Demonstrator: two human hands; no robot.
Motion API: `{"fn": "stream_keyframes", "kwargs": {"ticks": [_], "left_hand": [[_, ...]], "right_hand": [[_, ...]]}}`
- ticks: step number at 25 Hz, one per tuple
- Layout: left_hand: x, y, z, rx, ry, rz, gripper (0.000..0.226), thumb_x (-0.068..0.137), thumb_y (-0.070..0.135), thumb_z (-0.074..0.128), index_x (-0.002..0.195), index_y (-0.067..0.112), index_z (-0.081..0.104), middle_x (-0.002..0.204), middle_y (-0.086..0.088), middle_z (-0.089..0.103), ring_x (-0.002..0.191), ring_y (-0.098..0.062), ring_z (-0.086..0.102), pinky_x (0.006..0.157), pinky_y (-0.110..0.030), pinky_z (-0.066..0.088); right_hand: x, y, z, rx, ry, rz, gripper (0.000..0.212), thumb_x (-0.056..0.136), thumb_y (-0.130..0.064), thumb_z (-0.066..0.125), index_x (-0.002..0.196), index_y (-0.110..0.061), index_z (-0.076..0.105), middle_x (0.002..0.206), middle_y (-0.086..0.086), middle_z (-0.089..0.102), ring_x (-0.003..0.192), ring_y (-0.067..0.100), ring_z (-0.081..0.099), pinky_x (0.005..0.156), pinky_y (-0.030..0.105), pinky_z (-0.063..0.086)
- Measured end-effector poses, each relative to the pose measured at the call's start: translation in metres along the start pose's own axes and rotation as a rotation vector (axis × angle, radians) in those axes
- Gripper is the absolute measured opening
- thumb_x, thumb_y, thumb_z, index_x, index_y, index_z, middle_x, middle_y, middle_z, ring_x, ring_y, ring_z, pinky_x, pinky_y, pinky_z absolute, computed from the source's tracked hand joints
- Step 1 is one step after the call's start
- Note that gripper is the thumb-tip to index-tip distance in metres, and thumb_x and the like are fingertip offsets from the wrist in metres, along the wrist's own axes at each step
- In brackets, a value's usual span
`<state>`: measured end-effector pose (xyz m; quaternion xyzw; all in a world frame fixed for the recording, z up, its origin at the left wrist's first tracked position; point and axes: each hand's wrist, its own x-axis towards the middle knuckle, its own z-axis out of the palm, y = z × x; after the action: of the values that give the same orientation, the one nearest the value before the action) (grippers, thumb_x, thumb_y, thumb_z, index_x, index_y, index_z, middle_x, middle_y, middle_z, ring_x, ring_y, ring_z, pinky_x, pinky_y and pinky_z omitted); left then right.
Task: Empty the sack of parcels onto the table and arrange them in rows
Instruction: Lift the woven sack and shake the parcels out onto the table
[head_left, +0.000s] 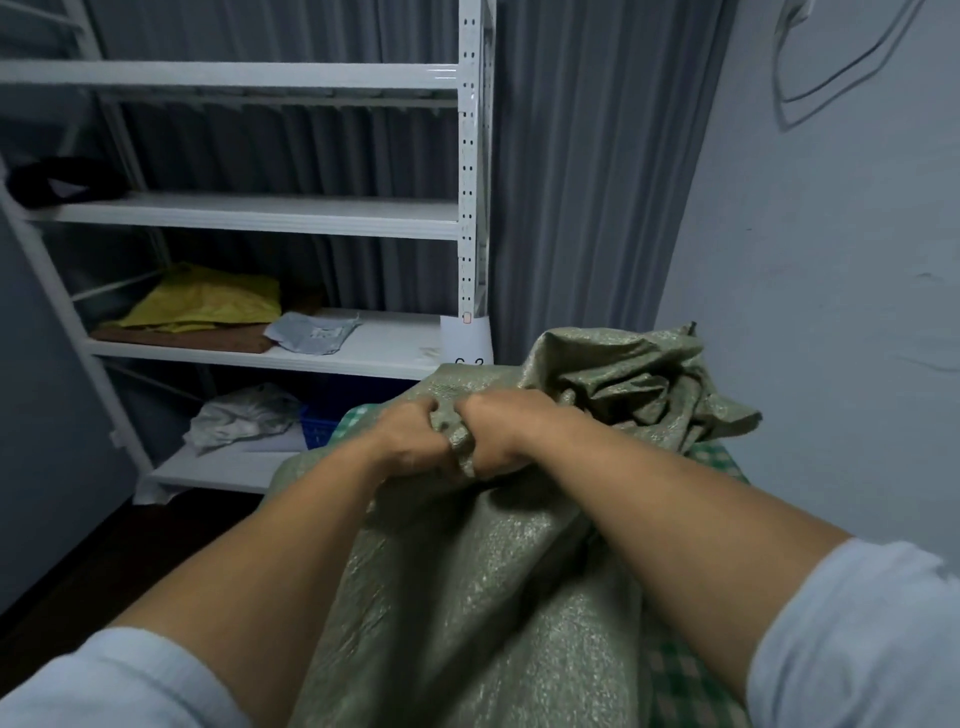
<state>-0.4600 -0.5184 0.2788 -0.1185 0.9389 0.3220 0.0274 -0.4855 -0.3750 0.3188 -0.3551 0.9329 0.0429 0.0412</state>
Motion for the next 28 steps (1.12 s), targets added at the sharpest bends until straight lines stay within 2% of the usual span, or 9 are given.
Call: {"fn": "stream_keyframes", "kwargs": {"ticks": [4, 7, 10, 12, 13, 17, 21, 25, 28], "left_hand": [[0.000, -0.051, -0.012, 0.278, -0.137, -0.120, 0.114, 0.060, 0.037, 0.091, 0.153, 0.021, 0.028, 0.151, -0.011, 0.037, 0.133, -0.032, 0.041, 0.111, -0.048, 0.041], [0.000, -0.080, -0.006, 0.542, -0.202, -0.130, 0.108, 0.058, 0.044, 0.091, 0.147, 0.024, 0.034, 0.148, -0.007, 0.039, 0.133, -0.030, 0.040, 0.108, -0.046, 0.041], [0.008, -0.082, 0.008, 0.444, -0.171, -0.053, 0.067, 0.074, 0.037, 0.084, 0.133, 0.024, 0.054, 0.129, -0.004, 0.059, 0.110, -0.023, 0.056, 0.095, -0.035, 0.047], [0.013, -0.067, 0.014, 0.459, -0.132, 0.019, 0.020, 0.087, 0.033, 0.074, 0.102, 0.026, 0.062, 0.114, -0.002, 0.067, 0.093, -0.019, 0.056, 0.084, -0.031, 0.045], [0.013, -0.058, 0.016, 0.476, -0.113, 0.050, 0.011, 0.090, 0.033, 0.071, 0.091, 0.029, 0.060, 0.109, -0.002, 0.068, 0.089, -0.019, 0.055, 0.082, -0.031, 0.043], [0.014, -0.015, 0.032, 0.390, -0.050, 0.134, 0.010, 0.093, 0.024, 0.062, 0.084, 0.026, 0.063, 0.091, 0.000, 0.066, 0.084, -0.019, 0.057, 0.074, -0.031, 0.041], [0.007, 0.045, 0.058, 0.151, 0.064, 0.180, 0.013, 0.087, 0.011, 0.055, 0.082, 0.016, 0.066, 0.083, -0.003, 0.066, 0.083, -0.022, 0.060, 0.068, -0.031, 0.042], [-0.009, 0.117, 0.103, -0.018, 0.118, 0.226, 0.016, 0.082, 0.005, 0.050, 0.082, 0.015, 0.063, 0.081, -0.004, 0.065, 0.076, -0.020, 0.058, 0.063, -0.032, 0.041], [-0.017, 0.162, 0.144, -0.057, 0.114, 0.219, 0.017, 0.084, 0.006, 0.052, 0.079, 0.018, 0.062, 0.078, -0.001, 0.065, 0.077, -0.021, 0.060, 0.065, -0.033, 0.044]], "right_hand": [[0.014, -0.011, 0.024, -0.103, 0.013, 0.062, 0.028, 0.096, -0.027, 0.060, 0.122, -0.018, 0.057, 0.120, 0.004, 0.065, 0.107, 0.026, 0.063, 0.081, 0.038, 0.049], [0.012, -0.005, 0.032, -0.042, 0.018, 0.183, 0.031, 0.098, -0.010, 0.044, 0.126, -0.012, 0.058, 0.127, 0.012, 0.064, 0.114, 0.031, 0.062, 0.090, 0.041, 0.050], [0.002, 0.007, 0.031, 0.051, 0.024, 0.304, 0.036, 0.096, -0.012, 0.043, 0.128, -0.010, 0.058, 0.131, 0.015, 0.063, 0.116, 0.034, 0.061, 0.095, 0.042, 0.051], [-0.007, 0.018, 0.031, 0.115, 0.041, 0.361, 0.036, 0.093, -0.014, 0.044, 0.125, -0.008, 0.061, 0.128, 0.016, 0.064, 0.114, 0.034, 0.063, 0.096, 0.041, 0.052], [-0.013, 0.026, 0.033, 0.143, 0.048, 0.386, 0.035, 0.092, -0.015, 0.045, 0.122, -0.008, 0.063, 0.125, 0.015, 0.066, 0.111, 0.033, 0.064, 0.095, 0.041, 0.053], [-0.048, 0.066, 0.042, 0.203, 0.077, 0.502, 0.027, 0.094, -0.028, 0.050, 0.109, -0.013, 0.067, 0.112, 0.009, 0.069, 0.090, 0.028, 0.061, 0.083, 0.038, 0.053], [-0.085, 0.111, 0.056, 0.210, 0.015, 0.606, 0.028, 0.095, -0.041, 0.047, 0.095, -0.017, 0.061, 0.099, 0.006, 0.064, 0.084, 0.024, 0.059, 0.075, 0.035, 0.048], [-0.133, 0.156, 0.065, 0.233, -0.048, 0.653, 0.027, 0.099, -0.034, 0.045, 0.107, -0.014, 0.060, 0.102, 0.007, 0.060, 0.078, 0.023, 0.057, 0.076, 0.036, 0.052], [-0.169, 0.195, 0.079, 0.296, -0.089, 0.665, 0.027, 0.101, -0.026, 0.049, 0.117, -0.009, 0.063, 0.113, 0.009, 0.063, 0.089, 0.026, 0.058, 0.081, 0.035, 0.049]]}}
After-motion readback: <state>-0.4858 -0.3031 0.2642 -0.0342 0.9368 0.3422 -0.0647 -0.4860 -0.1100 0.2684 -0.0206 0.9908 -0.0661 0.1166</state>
